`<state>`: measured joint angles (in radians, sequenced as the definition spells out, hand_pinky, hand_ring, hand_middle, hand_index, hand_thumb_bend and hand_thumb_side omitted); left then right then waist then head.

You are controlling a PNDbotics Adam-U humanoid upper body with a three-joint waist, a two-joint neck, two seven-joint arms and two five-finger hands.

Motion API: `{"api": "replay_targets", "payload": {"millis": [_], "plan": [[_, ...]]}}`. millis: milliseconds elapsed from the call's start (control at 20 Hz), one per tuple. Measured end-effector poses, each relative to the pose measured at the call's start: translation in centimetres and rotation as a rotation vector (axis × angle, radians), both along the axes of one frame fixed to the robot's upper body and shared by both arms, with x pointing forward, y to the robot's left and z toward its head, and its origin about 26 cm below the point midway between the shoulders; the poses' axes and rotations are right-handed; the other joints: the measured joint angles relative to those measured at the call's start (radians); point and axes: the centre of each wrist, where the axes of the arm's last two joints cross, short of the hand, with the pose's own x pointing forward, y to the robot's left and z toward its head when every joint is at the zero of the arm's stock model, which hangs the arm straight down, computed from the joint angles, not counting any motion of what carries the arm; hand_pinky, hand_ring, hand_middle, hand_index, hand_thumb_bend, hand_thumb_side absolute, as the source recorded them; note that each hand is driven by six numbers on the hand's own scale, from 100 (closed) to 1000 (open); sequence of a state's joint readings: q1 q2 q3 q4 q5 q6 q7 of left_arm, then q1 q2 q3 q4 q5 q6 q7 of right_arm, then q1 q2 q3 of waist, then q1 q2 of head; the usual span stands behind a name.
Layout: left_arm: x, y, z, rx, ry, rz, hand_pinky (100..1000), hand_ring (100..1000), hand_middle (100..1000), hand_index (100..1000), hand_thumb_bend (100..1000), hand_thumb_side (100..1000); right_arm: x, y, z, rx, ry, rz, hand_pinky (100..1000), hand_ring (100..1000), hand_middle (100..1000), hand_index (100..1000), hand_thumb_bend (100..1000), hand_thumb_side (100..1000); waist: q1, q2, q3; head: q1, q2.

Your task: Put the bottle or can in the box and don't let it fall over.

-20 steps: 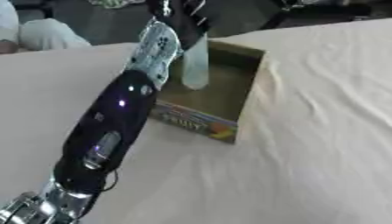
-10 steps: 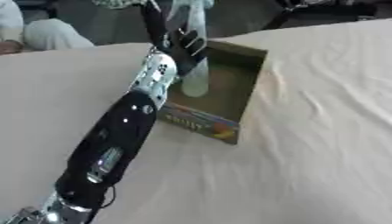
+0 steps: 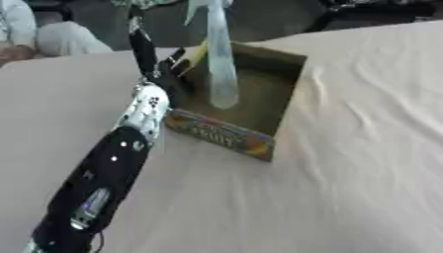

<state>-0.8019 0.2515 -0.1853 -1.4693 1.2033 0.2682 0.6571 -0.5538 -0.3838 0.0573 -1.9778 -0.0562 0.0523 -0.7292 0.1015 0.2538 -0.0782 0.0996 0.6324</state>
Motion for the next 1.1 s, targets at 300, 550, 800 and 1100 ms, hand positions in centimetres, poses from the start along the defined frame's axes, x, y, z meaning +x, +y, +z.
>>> {"api": "replay_targets", "payload": {"millis": [300,550,800,1100], "plan": [[-2.1,4.5,0.5,-0.038,-0.069,0.144,100,100,100,966,775,1000,0.0,-0.3,-0.1,-0.003,0.003,-0.016,719,680,800,811,670,195,0.001,-0.001,0.017,-0.013,0.001],[-3.9,8.9,1.9,-0.110,-0.165,0.338,100,100,117,964,817,1000,0.0,-0.7,-0.3,0.000,0.011,-0.032,719,679,800,811,669,194,-0.003,-0.005,0.027,-0.025,0.004],[-5.9,13.0,2.2,-0.183,-0.249,0.550,100,176,371,924,836,1000,-0.1,-1.1,-0.4,0.002,0.016,-0.044,719,678,800,811,670,192,-0.008,-0.005,0.039,-0.034,0.003],[-8.4,15.8,2.7,-0.090,-0.515,0.814,954,786,895,943,391,902,-0.1,-1.3,-0.3,0.005,0.010,-0.054,717,676,797,812,668,193,-0.019,-0.005,0.047,-0.039,-0.002]]}}
